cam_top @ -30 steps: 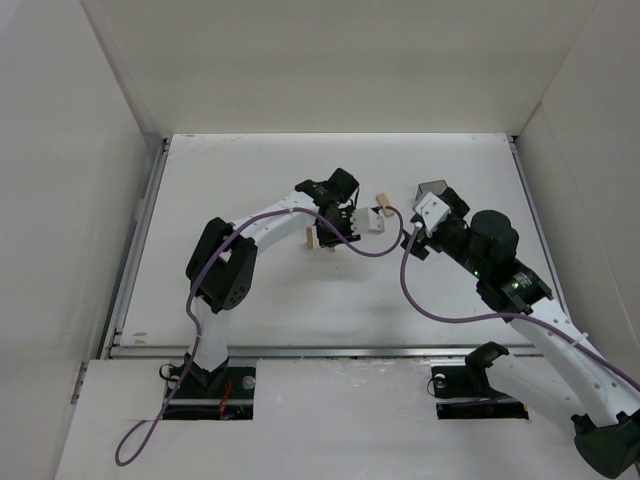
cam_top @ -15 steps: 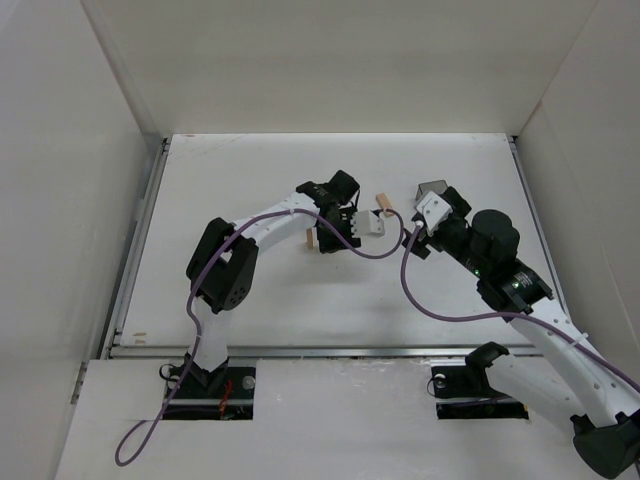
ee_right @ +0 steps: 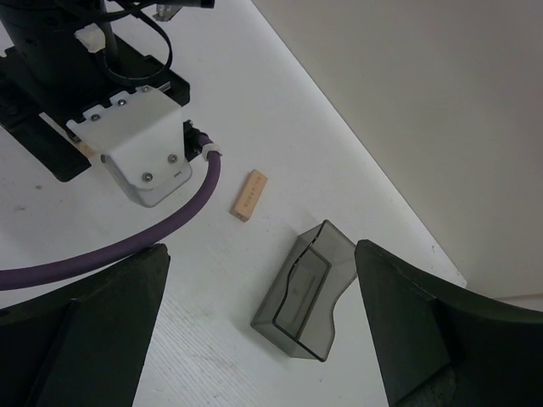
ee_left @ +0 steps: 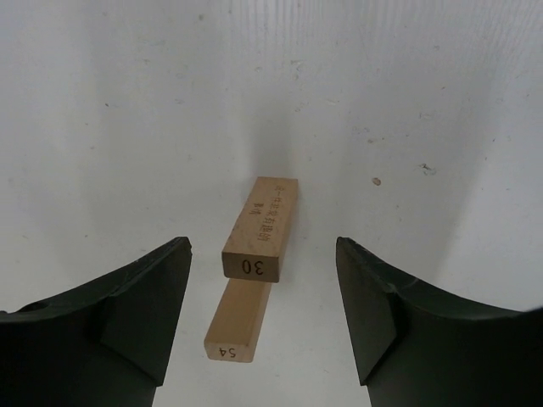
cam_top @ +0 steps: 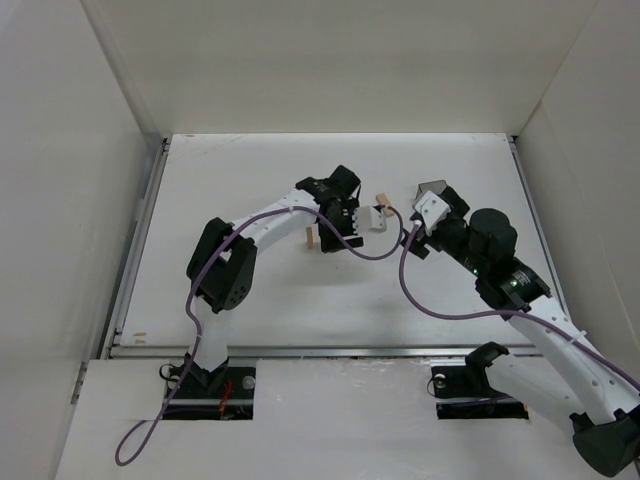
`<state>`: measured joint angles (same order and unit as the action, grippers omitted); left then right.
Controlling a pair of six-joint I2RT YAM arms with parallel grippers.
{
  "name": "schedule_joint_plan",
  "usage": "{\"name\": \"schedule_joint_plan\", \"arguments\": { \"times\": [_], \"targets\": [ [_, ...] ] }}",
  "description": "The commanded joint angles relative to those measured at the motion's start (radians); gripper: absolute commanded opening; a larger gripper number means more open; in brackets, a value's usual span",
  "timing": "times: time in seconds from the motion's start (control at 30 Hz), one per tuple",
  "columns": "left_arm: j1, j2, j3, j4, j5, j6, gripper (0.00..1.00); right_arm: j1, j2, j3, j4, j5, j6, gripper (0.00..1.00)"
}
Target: Build the wood block tower
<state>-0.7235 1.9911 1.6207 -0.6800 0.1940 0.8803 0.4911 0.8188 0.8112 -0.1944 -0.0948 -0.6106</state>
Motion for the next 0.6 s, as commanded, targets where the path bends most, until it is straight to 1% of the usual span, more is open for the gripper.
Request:
{"name": "schedule_joint_plan", "arguments": {
  "times": [0.0, 0.03, 0.07, 0.13, 0.17, 0.23, 0.4, 0.47, 0.5, 0.53, 0.57],
  "targets": [
    [-0.004, -0.012, 0.077, -0.058, 0.076, 0.026, 0.66, 0.000, 0.003, 0.040, 0.058, -0.037, 0.003, 0.96],
    [0.007, -0.021, 0.090, -0.084, 0.097, 0.026, 0.74, 0.000, 0.003, 0.040, 0.058, -0.037, 0.003, 0.96],
    [0.007, -0.021, 0.090, -0.084, 0.097, 0.026, 0.74, 0.000, 0.003, 0.040, 0.058, -0.037, 0.003, 0.96],
    [0.019, -0.034, 0.090, -0.104, 0.111, 0.036, 0.85, 0.000, 0.013, 0.040, 0.058, -0.046, 0.012, 0.96],
    [0.030, -0.046, 0.090, -0.113, 0.111, 0.036, 0.88, 0.000, 0.013, 0.040, 0.058, -0.046, 0.012, 0.96],
    [0.039, -0.061, 0.090, -0.113, 0.120, 0.036, 0.90, 0.000, 0.023, 0.049, 0.058, -0.057, 0.012, 0.96],
    [0.078, -0.135, 0.071, -0.090, 0.174, 0.055, 0.92, 0.000, 0.043, 0.059, 0.067, -0.075, 0.022, 0.96],
    [0.105, -0.167, 0.047, -0.044, 0.203, 0.055, 0.92, 0.000, 0.054, 0.069, 0.067, -0.075, 0.022, 0.96],
    [0.119, -0.188, 0.033, -0.020, 0.214, 0.045, 0.93, 0.000, 0.063, 0.078, 0.067, -0.075, 0.022, 0.96],
    [0.152, -0.237, 0.003, 0.008, 0.226, 0.025, 0.99, 0.000, 0.063, 0.079, 0.067, -0.075, 0.022, 0.96],
    [0.171, -0.261, -0.008, 0.066, 0.235, 0.008, 0.99, 0.000, 0.063, 0.079, 0.067, -0.075, 0.022, 0.96]
  ]
}}
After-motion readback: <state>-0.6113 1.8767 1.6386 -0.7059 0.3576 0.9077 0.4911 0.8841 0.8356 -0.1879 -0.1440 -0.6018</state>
